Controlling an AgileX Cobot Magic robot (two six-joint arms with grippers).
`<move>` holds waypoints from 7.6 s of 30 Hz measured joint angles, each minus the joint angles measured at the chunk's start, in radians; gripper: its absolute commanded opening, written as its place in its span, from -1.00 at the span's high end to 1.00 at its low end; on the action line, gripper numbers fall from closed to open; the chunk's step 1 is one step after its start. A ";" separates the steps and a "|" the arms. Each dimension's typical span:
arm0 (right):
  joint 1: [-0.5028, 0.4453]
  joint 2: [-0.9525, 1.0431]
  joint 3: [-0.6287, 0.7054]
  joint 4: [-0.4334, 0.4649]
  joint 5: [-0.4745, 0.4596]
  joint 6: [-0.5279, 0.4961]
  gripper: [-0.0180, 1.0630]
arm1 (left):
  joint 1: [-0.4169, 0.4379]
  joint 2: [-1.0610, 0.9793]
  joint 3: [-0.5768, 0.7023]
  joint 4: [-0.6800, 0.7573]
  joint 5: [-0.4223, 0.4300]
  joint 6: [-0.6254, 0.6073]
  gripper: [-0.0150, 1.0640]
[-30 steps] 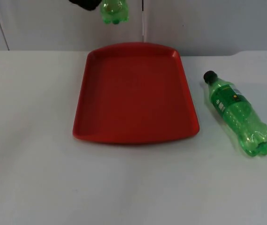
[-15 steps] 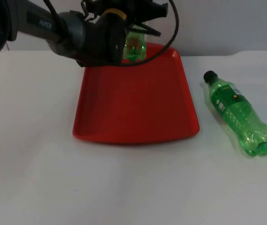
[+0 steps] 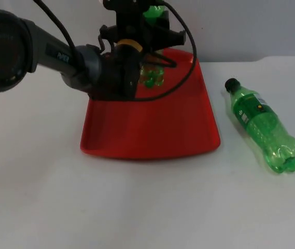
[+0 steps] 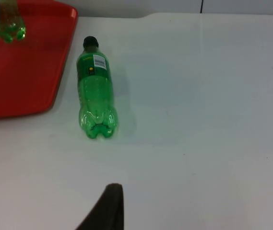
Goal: Place the bottle upright on the tray.
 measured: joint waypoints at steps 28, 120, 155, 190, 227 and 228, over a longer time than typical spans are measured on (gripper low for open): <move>0.000 0.000 0.000 0.000 0.000 0.000 -0.97 | 0.000 0.024 0.000 0.083 -0.016 0.000 -0.65; 0.000 0.000 0.000 0.000 0.000 0.000 -0.97 | 0.056 -0.288 0.054 -0.108 0.938 0.045 -0.72; 0.000 0.000 0.000 0.000 0.000 0.000 -0.97 | 0.056 -0.755 0.304 0.216 1.371 -0.088 -0.72; 0.000 0.000 0.000 0.000 0.000 0.000 -0.97 | 0.056 -1.764 0.936 0.216 1.463 -0.127 -0.72; 0.000 0.000 0.000 -0.008 0.000 0.000 -0.97 | 0.056 -2.609 1.308 0.163 1.730 -0.132 -0.72; 0.000 0.000 0.000 -0.008 0.000 0.000 -0.97 | 0.056 -2.617 1.308 0.161 1.730 -0.132 -0.72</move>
